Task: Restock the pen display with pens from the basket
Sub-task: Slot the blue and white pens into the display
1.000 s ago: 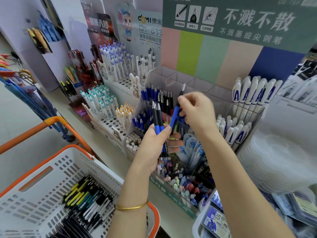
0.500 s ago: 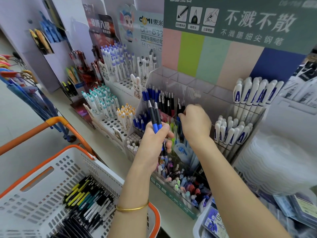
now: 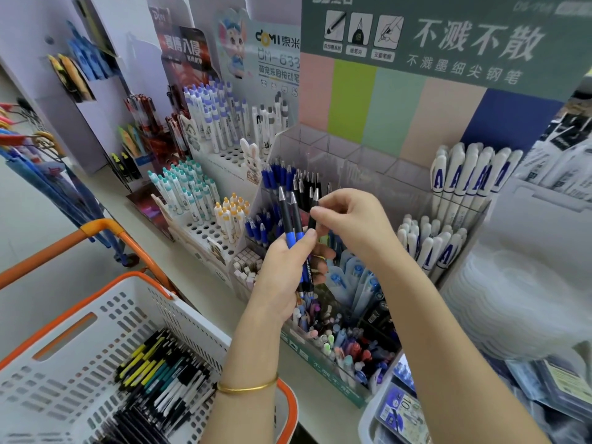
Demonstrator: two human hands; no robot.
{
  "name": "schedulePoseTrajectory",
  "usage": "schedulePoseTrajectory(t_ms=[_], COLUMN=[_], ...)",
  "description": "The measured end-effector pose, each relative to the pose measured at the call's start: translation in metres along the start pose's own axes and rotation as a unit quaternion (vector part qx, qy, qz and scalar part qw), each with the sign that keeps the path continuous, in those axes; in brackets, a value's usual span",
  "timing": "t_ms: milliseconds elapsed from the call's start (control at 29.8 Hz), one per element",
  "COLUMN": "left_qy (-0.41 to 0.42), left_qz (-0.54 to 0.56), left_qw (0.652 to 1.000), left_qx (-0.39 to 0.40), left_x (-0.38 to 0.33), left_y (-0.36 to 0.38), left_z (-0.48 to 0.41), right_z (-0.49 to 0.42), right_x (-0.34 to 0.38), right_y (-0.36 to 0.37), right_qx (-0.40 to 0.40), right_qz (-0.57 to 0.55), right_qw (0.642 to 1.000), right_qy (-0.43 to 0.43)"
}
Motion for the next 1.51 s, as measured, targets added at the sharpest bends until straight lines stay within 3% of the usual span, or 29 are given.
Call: schedulePoseTrajectory(t_ms=[134,235,403,504,638,806,940,1007,1074,1209,1276,1377,1511], left_qy=[-0.021,-0.027,-0.025,-0.023,-0.014,0.011,0.015,0.020,0.022,-0.010,-0.019,-0.032,-0.044], left_qz=[0.022,0.011,0.008,0.010,-0.012,-0.041,-0.062,-0.069,-0.072,-0.049,-0.055,-0.057,0.011], left_qw=[0.999,0.999,0.999,0.999,0.999,0.999,0.997,0.996,0.996,0.999,0.998,0.998,0.999], left_qx=[-0.021,-0.035,-0.043,-0.038,-0.027,0.004,0.038,0.046,0.043,0.002,-0.014,-0.025,-0.011], left_x=[0.002,0.004,0.005,0.004,0.004,0.003,0.001,0.000,-0.001,0.000,0.003,0.008,0.007], left_y=[-0.005,-0.008,-0.006,-0.005,-0.007,-0.006,-0.001,0.000,0.000,-0.004,-0.007,-0.010,-0.006], left_z=[0.000,0.001,0.000,-0.001,0.000,0.003,0.001,0.001,0.000,0.000,0.000,-0.001,-0.002], right_z=[-0.009,-0.007,-0.013,-0.018,-0.020,-0.009,0.007,0.011,0.007,-0.006,-0.008,-0.008,-0.012], right_x=[0.009,0.023,0.001,-0.021,-0.031,-0.014,0.003,0.005,0.004,0.011,0.019,0.020,-0.006], right_y=[-0.019,-0.028,-0.016,-0.009,-0.005,-0.005,0.004,0.006,0.003,-0.018,-0.028,-0.029,-0.018], right_qx=[-0.188,-0.254,-0.177,-0.138,-0.135,-0.144,-0.005,0.046,0.024,-0.169,-0.223,-0.224,-0.181], right_qz=[-0.091,-0.018,0.181,0.286,0.349,0.233,0.002,-0.024,-0.019,-0.080,-0.047,0.060,0.191], right_qw=[0.976,0.955,0.965,0.948,0.927,0.961,1.000,0.999,1.000,0.979,0.963,0.953,0.957], right_qy=[-0.064,-0.151,-0.063,0.009,0.035,-0.034,-0.007,0.007,-0.008,-0.079,-0.142,-0.192,-0.121])
Point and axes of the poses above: each hand's wrist, its own z-axis away from the middle knuckle, its own y-axis out of the palm, x = y × z, the point moved 4 cm from there along -z, towards the middle knuckle, and after that the axes turned 13 degrees about -z, right-handed, at the moved point
